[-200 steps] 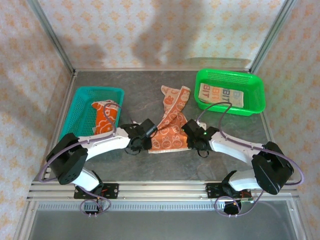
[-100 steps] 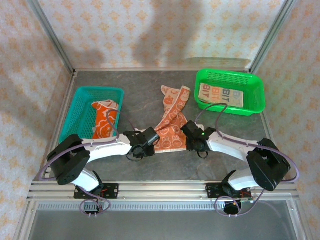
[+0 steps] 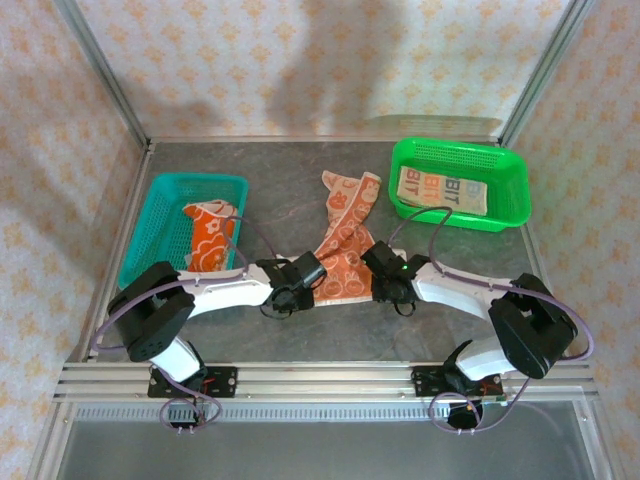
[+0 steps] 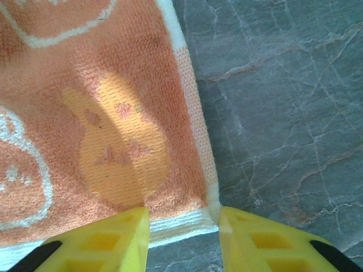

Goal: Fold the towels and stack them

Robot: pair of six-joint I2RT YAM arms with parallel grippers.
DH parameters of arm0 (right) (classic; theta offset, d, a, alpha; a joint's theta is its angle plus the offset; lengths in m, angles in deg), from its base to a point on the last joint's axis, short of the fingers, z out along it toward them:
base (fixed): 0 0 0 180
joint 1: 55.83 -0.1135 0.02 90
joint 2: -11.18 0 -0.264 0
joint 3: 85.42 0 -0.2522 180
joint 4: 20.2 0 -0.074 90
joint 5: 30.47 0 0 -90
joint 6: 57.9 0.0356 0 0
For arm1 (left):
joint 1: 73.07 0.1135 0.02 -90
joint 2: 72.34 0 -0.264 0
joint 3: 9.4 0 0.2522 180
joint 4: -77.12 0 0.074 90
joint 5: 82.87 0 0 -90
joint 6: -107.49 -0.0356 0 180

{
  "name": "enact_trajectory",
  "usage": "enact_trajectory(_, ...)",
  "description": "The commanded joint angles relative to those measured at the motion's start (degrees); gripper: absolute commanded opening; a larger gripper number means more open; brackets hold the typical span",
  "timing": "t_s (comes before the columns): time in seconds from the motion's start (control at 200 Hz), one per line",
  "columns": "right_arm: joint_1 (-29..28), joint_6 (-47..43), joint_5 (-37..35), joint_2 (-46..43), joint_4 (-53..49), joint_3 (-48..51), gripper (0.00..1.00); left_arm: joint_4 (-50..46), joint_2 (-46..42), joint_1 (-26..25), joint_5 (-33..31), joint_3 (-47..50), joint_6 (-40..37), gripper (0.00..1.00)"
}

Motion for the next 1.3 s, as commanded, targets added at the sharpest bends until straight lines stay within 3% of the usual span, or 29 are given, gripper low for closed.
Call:
enact_trajectory(0.0, 0.41, -0.82, -1.60, -1.44, -1.59, -0.92, 0.38, 0.81, 1.87, -0.27, -2.36, -1.06, -0.41, 0.29)
enact_trajectory(0.245, 0.74, -0.19, -0.34, 0.74, 0.49, 0.72, 0.39, 1.13, 1.79, -0.30, -2.50, -0.23, -0.48, 0.09)
enact_trajectory(0.676, 0.06, 1.37, 3.28, 3.34, 2.25, 0.23, 0.38, 1.16, 1.18, -0.25, -2.37, -0.01, -0.30, 0.07)
enact_trajectory(0.786, -0.17, 1.55, 3.98, 4.87, 2.82, 0.87, 0.30, 1.14, 1.00, -0.26, -2.37, 0.09, -0.31, 0.05)
enact_trajectory(0.816, -0.17, 1.72, 4.05, 4.89, 3.07, 1.15, 0.27, 1.32, 0.97, -0.25, -2.37, 0.26, -0.24, 0.00)
enact_trajectory(0.916, -0.83, 1.95, 4.24, 3.62, 3.08, 1.24, 0.17, 1.49, 0.67, -0.31, -2.39, 0.29, -0.38, 0.00)
enact_trajectory(0.996, -1.41, 2.05, 3.19, 1.14, 2.07, 0.41, 0.00, 0.56, 0.05, -0.26, -2.89, -0.29, -0.71, 0.00)
enact_trajectory(1.296, -1.70, 0.27, -1.04, -11.25, -6.11, -10.22, 0.00, -10.63, -12.46, -0.12, -12.07, -9.62, -3.84, 0.00)
